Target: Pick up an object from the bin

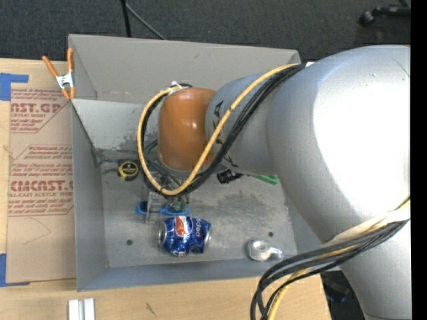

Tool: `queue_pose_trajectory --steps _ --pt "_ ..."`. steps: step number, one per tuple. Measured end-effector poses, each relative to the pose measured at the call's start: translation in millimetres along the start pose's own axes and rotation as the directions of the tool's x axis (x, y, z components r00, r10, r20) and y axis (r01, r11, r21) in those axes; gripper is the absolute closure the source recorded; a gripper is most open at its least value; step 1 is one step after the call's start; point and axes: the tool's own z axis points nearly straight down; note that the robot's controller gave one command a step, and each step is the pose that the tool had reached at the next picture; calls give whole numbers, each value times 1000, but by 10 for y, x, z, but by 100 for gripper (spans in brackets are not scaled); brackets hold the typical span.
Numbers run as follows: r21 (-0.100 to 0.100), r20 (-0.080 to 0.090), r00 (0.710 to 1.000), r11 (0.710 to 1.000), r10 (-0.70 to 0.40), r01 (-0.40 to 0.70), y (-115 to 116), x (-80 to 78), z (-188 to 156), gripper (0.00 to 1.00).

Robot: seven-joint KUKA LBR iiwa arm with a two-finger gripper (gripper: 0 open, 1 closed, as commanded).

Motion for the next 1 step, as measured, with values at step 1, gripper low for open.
queue_pose_trajectory --steps 1 --pt "-3 8 998 998 68 -68 76 330 -1785 100"
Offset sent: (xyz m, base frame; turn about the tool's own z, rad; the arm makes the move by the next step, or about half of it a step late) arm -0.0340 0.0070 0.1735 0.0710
